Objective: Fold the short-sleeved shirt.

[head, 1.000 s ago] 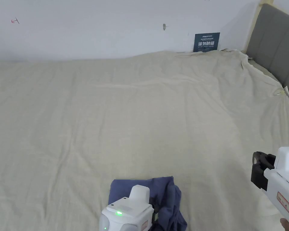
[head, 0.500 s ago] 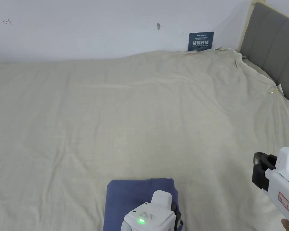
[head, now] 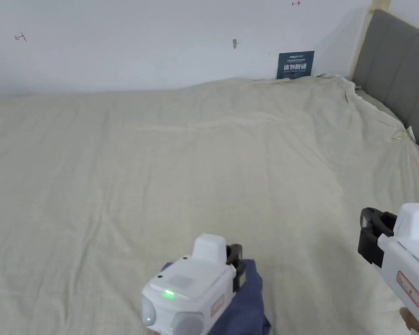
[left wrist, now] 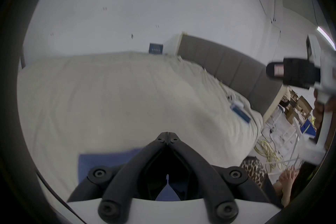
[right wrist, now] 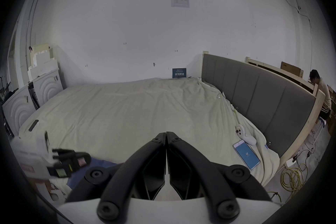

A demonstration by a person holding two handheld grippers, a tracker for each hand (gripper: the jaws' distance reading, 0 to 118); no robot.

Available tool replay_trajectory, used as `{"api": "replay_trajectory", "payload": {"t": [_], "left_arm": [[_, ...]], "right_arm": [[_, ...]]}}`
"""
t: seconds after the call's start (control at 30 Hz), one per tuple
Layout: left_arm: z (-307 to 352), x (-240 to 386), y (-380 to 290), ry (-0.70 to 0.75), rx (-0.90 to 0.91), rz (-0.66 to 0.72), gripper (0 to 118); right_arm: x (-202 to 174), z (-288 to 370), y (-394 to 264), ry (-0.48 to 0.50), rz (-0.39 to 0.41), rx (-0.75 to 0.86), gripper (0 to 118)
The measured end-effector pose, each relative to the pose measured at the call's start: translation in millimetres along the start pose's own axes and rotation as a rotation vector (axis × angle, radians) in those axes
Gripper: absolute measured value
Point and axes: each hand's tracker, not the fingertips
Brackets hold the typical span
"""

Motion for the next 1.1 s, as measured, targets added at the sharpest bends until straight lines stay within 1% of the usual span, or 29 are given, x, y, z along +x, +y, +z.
{"api": "replay_trajectory", "payload": {"t": [0.23,0.3,0.43,0.67,0.83,0.93,1.1], "left_arm": [[37,-31,53,0.126,0.177,-0.056,0],[47,-39,64,0.167,0.22,-0.065,0],[69,-59,76,0.241,0.304,-0.068,0],[108,-86,82,0.43,0.411,-0.115,0],[126,-109,78,0.485,0.427,-0.076,0],[130,-117,74,0.498,0.423,-0.047,0],[133,-120,66,0.506,0.404,-0.044,0]], "right_arm": [[-27,3,21,0.032,0.016,0.102,0],[-36,4,26,0.034,0.033,0.132,0],[-52,7,36,0.043,0.053,0.186,0],[-64,3,38,0.038,0.078,0.27,0],[-68,3,37,0.042,0.084,0.293,0],[-70,1,36,0.051,0.081,0.291,0],[-76,-3,30,0.062,0.063,0.283,0]]}}
